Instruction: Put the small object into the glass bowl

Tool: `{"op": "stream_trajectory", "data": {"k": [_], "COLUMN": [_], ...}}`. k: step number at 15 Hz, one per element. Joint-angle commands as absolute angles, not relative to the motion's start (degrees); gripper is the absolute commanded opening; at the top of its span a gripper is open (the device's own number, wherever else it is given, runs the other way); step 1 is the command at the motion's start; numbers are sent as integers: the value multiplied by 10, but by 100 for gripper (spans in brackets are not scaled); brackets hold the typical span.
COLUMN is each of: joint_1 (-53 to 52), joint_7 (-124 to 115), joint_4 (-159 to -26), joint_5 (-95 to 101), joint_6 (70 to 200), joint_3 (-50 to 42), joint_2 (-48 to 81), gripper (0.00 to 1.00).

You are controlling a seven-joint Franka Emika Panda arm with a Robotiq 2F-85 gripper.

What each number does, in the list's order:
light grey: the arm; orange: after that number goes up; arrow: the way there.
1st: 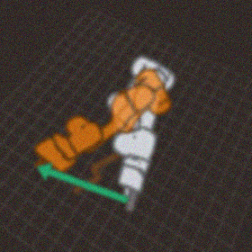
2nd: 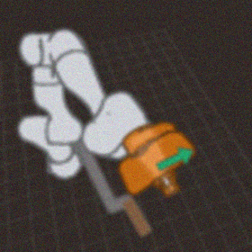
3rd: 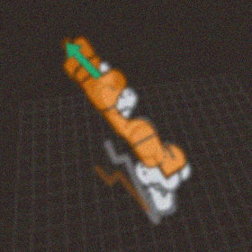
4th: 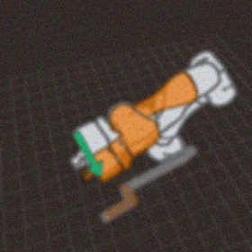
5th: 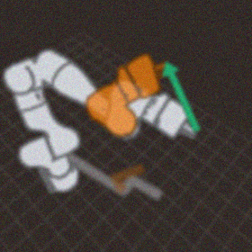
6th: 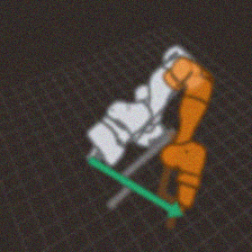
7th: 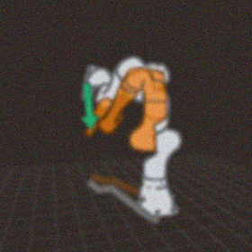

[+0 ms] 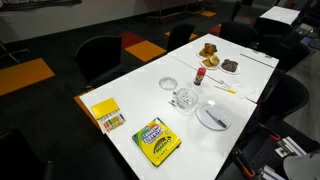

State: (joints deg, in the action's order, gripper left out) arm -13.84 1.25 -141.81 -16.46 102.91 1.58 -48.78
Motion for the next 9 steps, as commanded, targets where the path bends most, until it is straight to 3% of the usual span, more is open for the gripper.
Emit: {"op": "stream_trajectory", "data": {"k": [1, 9], "joint_1": [-122, -17], "joint_7": [22, -75], "joint_4": [-1416, -1448], "joint_5": [-174, -157], "joint_6": [1024, 1046], "joint_3": [26, 1], "joint_2": [-487, -476], "gripper": [100, 100]}}
